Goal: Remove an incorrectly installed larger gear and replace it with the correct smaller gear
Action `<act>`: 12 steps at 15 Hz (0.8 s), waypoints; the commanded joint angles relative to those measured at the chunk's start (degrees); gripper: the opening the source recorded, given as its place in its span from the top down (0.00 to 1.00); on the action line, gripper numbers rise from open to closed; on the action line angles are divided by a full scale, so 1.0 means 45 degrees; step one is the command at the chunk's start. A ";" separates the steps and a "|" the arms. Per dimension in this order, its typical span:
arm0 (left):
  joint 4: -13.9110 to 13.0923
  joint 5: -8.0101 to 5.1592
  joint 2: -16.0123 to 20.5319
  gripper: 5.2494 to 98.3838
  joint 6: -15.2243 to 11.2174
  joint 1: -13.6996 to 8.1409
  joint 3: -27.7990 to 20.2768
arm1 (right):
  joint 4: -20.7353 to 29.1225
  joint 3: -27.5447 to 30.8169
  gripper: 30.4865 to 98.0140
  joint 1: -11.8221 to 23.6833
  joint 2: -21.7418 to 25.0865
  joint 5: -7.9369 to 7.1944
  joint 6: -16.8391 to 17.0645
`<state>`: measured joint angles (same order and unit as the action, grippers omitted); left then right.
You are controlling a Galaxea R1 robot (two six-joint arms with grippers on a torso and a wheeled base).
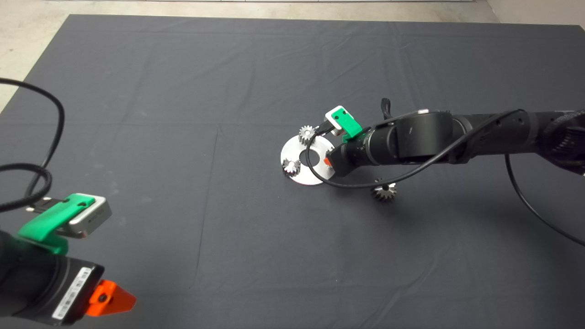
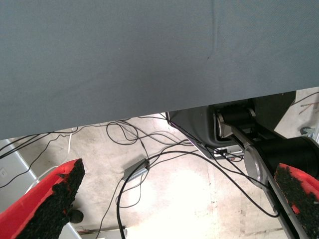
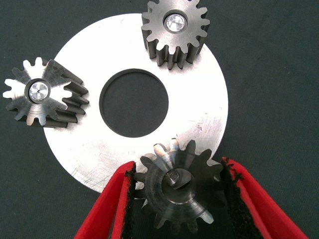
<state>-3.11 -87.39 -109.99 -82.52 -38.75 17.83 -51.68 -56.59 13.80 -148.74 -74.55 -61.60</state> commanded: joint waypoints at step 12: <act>-0.0208 -0.0013 0.0036 0.00 0.0017 -0.0119 -0.0197 | -0.0470 0.0334 0.85 0.0137 -0.0024 0.0083 -0.0120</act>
<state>-3.11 -87.35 -110.00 -82.52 -38.75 17.83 -52.15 -56.58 13.51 -148.74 -74.41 -61.62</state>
